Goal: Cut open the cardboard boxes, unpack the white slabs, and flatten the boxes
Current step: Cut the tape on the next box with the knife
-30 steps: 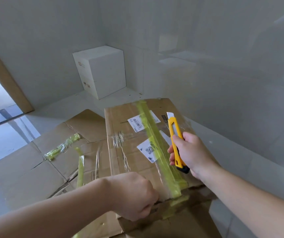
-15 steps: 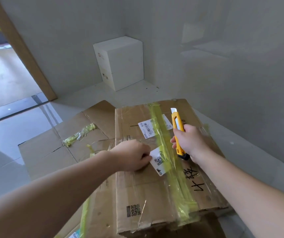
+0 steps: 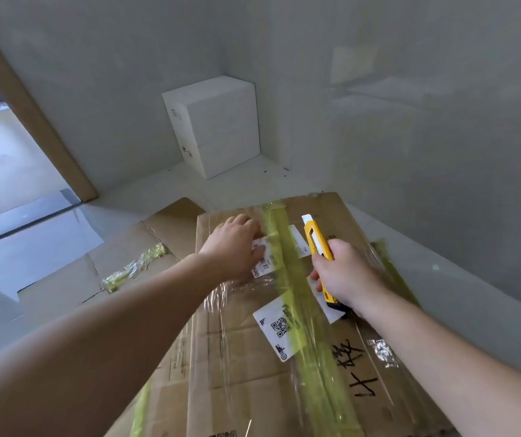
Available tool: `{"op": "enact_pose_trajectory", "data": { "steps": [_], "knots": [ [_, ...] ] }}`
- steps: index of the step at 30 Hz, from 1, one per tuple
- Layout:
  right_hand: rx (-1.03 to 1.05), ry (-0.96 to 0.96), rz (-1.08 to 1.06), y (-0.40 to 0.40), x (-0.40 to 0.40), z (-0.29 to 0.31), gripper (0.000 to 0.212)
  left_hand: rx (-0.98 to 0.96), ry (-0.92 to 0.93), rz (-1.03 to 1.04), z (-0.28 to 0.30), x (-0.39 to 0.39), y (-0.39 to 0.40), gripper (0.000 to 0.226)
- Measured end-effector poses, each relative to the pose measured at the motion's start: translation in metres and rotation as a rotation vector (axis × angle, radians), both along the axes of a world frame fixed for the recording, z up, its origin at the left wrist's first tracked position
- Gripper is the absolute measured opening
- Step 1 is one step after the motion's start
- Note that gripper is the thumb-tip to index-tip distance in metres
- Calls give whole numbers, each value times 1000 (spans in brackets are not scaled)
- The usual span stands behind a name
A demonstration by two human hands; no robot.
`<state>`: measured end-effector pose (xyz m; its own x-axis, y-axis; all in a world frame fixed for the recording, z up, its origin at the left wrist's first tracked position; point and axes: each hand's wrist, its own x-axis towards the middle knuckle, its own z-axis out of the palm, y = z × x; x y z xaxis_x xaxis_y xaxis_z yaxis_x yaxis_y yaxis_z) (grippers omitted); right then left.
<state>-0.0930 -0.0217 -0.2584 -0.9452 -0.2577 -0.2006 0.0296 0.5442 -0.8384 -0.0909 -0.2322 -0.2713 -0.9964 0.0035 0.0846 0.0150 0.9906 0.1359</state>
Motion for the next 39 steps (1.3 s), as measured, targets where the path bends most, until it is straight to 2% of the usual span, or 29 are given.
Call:
{"op": "enact_pose_trajectory", "data": {
  "steps": [2, 4, 8, 10, 12, 14, 19, 22, 27, 31, 39],
  "knots": [
    [28, 17, 18, -4, -5, -1, 18, 71, 63, 72, -2, -27, -9, 45],
    [59, 53, 29, -8, -9, -1, 19, 121, 80, 149, -3, -52, -17, 45],
    [114, 127, 63, -16, -13, 2, 19, 327, -126, 195, -3, -86, -28, 42],
    [150, 148, 66, -23, -15, 4, 44, 425, -69, 166, -6, -93, -30, 29],
    [157, 174, 88, -35, -19, 5, 55, 509, 36, 175, -7, -94, -32, 25],
    [187, 215, 96, -49, -25, 4, 55, 507, 75, 192, -9, -94, -33, 24],
    [346, 254, 105, -70, -32, -2, 56, 307, -142, 206, -2, -96, -36, 26],
    [375, 239, 108, -75, -35, -4, 58, 278, -150, 185, 0, -97, -40, 25],
    [430, 227, 132, -83, -41, -3, 62, 429, -100, 196, -4, -90, -41, 23],
    [477, 196, 140, -92, -46, -5, 67, 427, -32, 195, -11, -86, -39, 27],
    [548, 207, 167, -107, -65, -1, 66, 471, 72, 185, -23, -87, -43, 21]
  ]
}}
